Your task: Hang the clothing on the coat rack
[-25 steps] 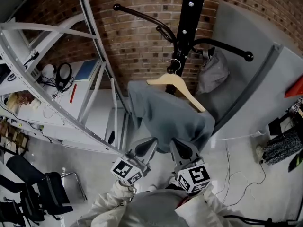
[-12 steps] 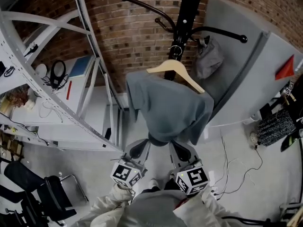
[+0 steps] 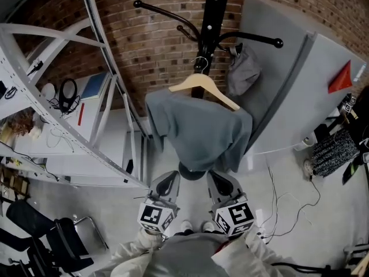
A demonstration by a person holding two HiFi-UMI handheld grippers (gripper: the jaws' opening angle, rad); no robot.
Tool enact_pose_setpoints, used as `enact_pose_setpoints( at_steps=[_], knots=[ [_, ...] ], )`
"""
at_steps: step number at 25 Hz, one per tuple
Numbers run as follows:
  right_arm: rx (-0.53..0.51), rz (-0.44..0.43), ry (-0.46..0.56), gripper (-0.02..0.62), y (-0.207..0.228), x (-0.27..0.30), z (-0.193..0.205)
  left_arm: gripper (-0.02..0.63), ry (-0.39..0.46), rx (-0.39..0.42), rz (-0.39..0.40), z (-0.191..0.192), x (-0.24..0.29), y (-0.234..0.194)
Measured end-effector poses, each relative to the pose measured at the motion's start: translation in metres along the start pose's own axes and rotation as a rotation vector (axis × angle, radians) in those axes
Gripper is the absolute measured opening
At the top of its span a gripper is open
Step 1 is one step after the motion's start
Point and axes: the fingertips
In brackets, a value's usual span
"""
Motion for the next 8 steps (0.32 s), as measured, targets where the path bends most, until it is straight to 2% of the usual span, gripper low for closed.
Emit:
enact_pose_setpoints(
  at_steps=[8],
  knots=[
    [-0.008, -0.024, 0.017, 0.024, 0.024, -0.017, -0.011, 0.009, -0.003, 0.023, -0.017, -0.021, 0.018, 0.035]
  ],
)
Point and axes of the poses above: the fingertips, and each gripper's own axes: x forward along the fingers, y to its right, z out of its underside, and after that the axes turned 1 degree about x, right-handed
